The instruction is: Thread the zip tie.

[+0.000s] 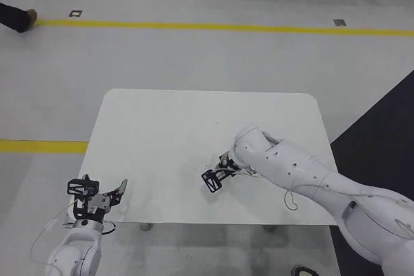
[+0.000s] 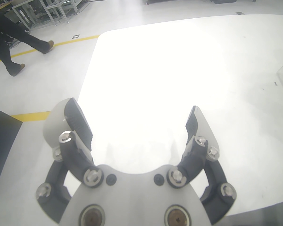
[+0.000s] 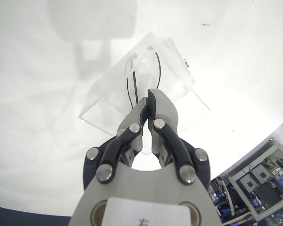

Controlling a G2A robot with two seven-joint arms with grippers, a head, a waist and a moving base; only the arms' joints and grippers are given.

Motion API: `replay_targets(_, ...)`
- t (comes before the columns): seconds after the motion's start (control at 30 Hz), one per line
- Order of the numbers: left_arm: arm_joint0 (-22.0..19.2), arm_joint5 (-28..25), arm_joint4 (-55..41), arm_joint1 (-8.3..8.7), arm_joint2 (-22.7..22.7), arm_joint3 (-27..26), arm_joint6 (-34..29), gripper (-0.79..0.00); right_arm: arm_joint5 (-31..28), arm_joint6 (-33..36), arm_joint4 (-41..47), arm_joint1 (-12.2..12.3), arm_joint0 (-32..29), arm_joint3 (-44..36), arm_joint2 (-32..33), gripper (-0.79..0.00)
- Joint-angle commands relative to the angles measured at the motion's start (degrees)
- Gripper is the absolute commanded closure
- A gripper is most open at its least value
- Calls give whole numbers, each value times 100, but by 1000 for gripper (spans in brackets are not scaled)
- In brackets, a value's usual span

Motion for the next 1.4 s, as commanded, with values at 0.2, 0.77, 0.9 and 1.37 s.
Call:
replay_targets(0.2,0,0,0,0,0,0,0,-785,0,-172,-443,52,-60,-130,0,0)
replay_targets(0.77,0,0,0,0,0,0,0,-785,0,-356,-274,785,-31,-1089,0,0)
replay_targets(0.9,0,0,0,0,0,0,0,-785,0,-356,-274,785,-31,-1089,0,0)
replay_targets(1.37,0,0,0,0,0,0,0,-785,0,-297,157,998,242,-1455,0,0)
